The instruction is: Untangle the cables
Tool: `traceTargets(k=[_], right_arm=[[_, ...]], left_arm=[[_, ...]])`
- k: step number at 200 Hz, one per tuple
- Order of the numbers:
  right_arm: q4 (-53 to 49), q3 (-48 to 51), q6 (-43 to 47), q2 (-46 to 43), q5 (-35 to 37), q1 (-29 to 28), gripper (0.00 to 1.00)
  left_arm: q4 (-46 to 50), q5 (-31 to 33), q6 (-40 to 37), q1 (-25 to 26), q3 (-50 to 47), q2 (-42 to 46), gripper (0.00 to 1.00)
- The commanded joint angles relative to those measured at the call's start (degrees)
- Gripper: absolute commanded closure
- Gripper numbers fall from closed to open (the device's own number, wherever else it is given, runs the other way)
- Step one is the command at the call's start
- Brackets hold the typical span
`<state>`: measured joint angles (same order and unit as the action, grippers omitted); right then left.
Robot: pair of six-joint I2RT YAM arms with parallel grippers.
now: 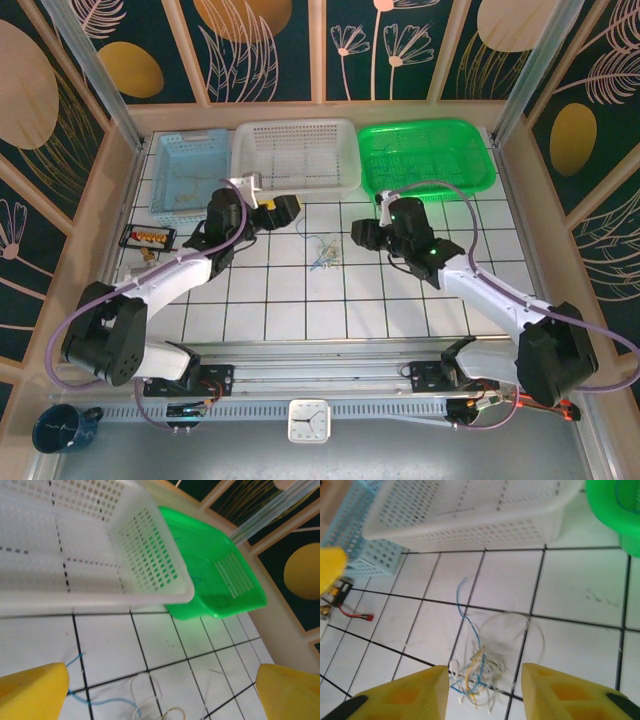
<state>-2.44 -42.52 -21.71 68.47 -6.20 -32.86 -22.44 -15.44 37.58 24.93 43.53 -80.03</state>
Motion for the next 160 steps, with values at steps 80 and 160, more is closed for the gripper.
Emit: traceTargets(k=[80,160], right_arm=[[4.86,-0.54,-2.58,0.85,-1.19,-4.74,0.53],[13.53,-6.52,-1.38,19.97,-4.09,-6.64,0.52]], left_arm=[[13.17,3.64,-4.99,1.03,7.58,-13.63,0.22],[19.54,12.44,-9.61,3.28,15.24,-23.89,0.3]])
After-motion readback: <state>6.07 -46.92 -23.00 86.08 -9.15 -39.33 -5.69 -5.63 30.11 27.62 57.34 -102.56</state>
